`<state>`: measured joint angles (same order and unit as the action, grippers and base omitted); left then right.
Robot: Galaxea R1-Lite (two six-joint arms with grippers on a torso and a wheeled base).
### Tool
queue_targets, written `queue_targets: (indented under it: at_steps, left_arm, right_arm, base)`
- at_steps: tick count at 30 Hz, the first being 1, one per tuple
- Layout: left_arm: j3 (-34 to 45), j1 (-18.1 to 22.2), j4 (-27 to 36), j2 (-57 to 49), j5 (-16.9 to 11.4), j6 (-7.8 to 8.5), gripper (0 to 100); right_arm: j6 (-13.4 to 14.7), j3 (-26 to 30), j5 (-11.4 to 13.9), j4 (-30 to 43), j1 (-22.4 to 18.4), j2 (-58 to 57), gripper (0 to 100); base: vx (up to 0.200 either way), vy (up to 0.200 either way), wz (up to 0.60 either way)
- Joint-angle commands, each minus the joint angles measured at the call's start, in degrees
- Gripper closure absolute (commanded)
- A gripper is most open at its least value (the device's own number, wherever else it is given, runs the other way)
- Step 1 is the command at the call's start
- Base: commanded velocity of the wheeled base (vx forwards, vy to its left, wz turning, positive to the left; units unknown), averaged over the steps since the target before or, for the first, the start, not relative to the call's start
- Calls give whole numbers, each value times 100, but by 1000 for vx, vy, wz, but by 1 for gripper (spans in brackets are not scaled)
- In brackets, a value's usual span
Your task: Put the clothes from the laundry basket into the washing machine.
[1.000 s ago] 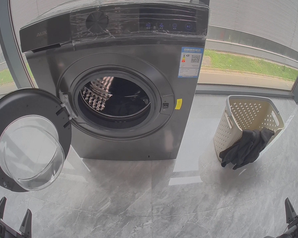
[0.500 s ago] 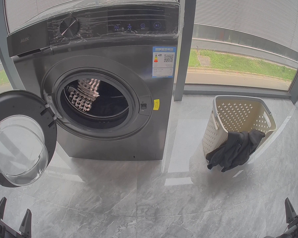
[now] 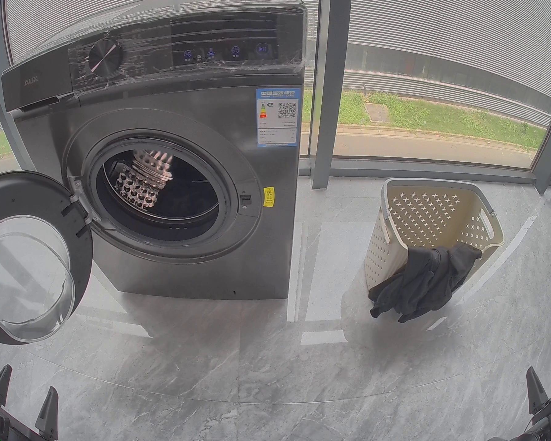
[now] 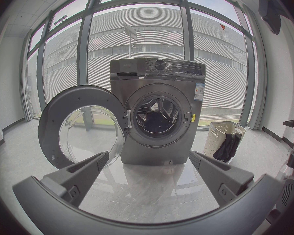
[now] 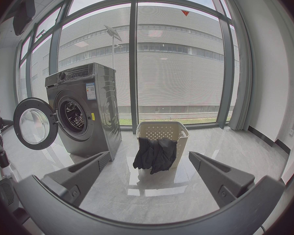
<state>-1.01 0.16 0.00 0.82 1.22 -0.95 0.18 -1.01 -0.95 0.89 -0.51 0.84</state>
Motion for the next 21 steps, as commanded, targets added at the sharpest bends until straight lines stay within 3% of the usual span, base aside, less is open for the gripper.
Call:
queue_targets:
  at_steps: [1, 17, 21]
  left_arm:
    - [92, 2, 0, -82, 1, -2, 0]
    - [92, 2, 0, -82, 10, -10, 0]
    - [92, 2, 0, -82, 10, 7, 0]
  right_arm:
    - [-1, 48, -2, -1, -2, -84, 0]
    - [-1, 48, -2, -1, -2, -84, 0]
    - [-1, 48, -2, -1, -2, -84, 0]
  base:
    - [0, 0, 0]
    - [0, 0, 0]
    - [0, -200, 0]
